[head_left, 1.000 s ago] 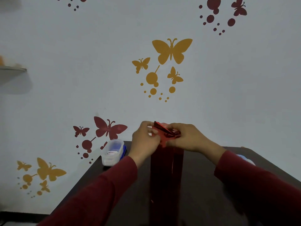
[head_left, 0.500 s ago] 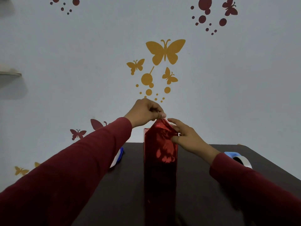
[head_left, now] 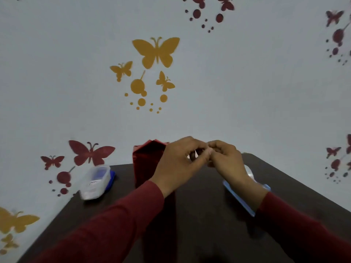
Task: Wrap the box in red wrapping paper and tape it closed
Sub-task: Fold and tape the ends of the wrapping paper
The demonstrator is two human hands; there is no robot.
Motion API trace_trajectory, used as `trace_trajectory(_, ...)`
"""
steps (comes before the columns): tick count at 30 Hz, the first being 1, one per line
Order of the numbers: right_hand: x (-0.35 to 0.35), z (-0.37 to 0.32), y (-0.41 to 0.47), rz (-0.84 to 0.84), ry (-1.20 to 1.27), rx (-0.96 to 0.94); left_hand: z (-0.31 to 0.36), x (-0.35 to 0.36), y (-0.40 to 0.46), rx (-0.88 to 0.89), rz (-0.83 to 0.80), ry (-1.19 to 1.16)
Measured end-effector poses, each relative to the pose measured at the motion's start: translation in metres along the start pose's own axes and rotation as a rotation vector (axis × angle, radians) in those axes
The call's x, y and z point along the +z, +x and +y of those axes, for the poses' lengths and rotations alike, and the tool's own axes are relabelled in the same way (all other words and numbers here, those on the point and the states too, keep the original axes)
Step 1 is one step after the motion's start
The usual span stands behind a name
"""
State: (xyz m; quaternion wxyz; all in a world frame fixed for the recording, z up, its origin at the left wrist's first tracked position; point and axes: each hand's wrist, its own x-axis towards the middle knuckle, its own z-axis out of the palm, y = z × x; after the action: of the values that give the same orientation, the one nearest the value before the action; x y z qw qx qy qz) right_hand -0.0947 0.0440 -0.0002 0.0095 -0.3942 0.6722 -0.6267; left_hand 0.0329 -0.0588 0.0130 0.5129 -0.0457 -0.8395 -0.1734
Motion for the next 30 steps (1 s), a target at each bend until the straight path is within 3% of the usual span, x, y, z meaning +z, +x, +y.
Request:
trace_trajectory(5, -0.069, 0.043, -0.036, 0.184, -0.199, 0.024, -0.012, 0.102, -0.026, -0.117, -0.107, -0.122)
trace_trajectory(8, -0.105, 0.071, -0.042, 0.32, -0.375, 0.139, -0.016, 0.154, -0.035, -0.194, -0.191, -0.164)
trace_trajectory(12, -0.126, 0.091, -0.03, 0.276, -0.537, 0.329, -0.025, 0.196, -0.044, -0.289, -0.288, -0.221)
trace_trajectory(17, -0.122, 0.098, -0.005, 0.071, -0.222, 0.755, -0.035, 0.213, -0.057, -0.388, -0.327, -0.229)
trace_trajectory(21, -0.122, 0.096, 0.013, -0.078, -0.094, 0.954, -0.04, 0.208, -0.06, -0.336, -0.359, -0.224)
trace_trajectory(25, -0.122, 0.097, 0.023, -0.127, -0.022, 1.043, -0.043, 0.209, -0.064, -0.336, -0.359, -0.224)
trace_trajectory(30, -0.122, 0.084, 0.025, -0.028, 0.247, 0.968, -0.042, 0.209, -0.064, -0.304, -0.354, -0.241)
